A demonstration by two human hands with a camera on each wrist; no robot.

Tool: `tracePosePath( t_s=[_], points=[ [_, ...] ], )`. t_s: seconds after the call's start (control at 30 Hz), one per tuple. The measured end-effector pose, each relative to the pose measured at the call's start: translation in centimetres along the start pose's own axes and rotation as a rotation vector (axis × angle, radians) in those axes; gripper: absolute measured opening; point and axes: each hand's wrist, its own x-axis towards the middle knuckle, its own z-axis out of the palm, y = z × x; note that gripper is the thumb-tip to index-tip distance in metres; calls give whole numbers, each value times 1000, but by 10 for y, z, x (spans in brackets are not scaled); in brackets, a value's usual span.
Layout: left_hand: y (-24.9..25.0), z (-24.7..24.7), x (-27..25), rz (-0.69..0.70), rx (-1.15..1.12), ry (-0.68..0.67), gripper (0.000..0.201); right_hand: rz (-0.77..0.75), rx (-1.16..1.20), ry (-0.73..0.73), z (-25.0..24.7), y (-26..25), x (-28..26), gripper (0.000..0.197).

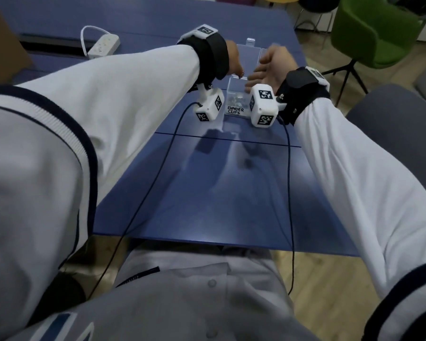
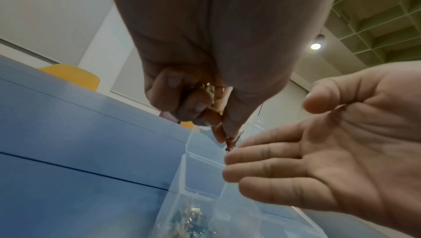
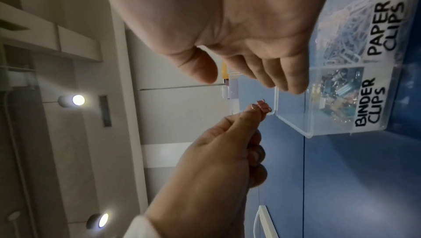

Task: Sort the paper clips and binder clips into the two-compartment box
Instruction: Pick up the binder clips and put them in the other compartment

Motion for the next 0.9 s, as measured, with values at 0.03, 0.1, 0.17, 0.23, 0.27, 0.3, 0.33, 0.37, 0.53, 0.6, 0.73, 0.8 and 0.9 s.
tracePosePath(
  t_s=[0.03,0.1,0.17,0.23,0.27,0.3,0.33,0.37,0.53,0.6,0.73,0.8,0.9],
  points=[
    [3,0,1,-2,-2,1,39,6,28,-11,-3,0,-3,27],
    [7,1,0,3,-27,-10,35,5,42,1,-9,0,-9,18],
    [8,6,1,8,-121,-63,20,-11,1,39,-17,2,-15,11],
    [11,11,-3,8,-201,-109,11,-28,-55,95,-27,7,-15,13],
    [12,14,-4,17,-229,-108,14,-32,-76,108,-32,10,-15,13],
    [13,15,-7,27,-245,-99,21,-35,-87,107,-36,13,-18,13],
    [13,16,-10,37,-256,-81,27,-43,-94,99,-40,16,-19,15],
    [13,15,-15,47,-265,-59,30,-51,-113,84,-43,18,-21,17],
    [4,6,-60,146,-293,61,35,-82,-384,55,-57,24,-35,22],
    [-3,7,-83,200,-219,141,34,-97,-507,31,-62,26,-44,25],
    [-29,31,-127,256,-129,52,31,-144,-767,47,-70,45,-66,19],
    [-48,43,-142,244,-71,-40,31,-178,-1037,4,-72,54,-77,12],
    [-83,58,-151,173,-3,-164,36,-221,-1431,-56,-75,68,-85,11]
  ],
)
